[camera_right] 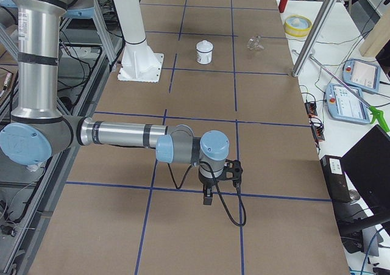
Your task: Remove funnel from cup
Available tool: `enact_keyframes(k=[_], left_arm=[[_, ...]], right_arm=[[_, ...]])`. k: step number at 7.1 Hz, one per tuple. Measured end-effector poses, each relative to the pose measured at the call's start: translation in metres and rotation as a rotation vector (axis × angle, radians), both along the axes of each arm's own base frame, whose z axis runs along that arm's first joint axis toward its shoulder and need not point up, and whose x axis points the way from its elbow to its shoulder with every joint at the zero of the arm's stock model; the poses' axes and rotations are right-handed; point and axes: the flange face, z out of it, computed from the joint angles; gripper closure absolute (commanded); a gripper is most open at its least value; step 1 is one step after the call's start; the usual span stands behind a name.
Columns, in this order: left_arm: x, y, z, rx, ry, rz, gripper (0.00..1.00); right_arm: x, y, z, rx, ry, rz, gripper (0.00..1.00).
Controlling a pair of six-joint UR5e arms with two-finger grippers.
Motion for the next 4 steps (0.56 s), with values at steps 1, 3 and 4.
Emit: enact_keyframes(k=[1,3,4], left_arm=[[-0.0004,-0.0002,-0.0009,0.002,-0.002,0.0,0.0],[-0.0008,-0.0003,-0.002,0.005,-0.007,-0.001,0.0],[-0.0008,-0.0003,-0.0024,0.006,-0.007,-0.001,0.0]], right_arm=[[0.0,0.0,0.0,0.0,0.0,0.0,0.0],[0.0,0.0,0.0,0.0,0.0,0.0,0.0],[0.0,0.0,0.0,0.0,0.0,0.0,0.0]])
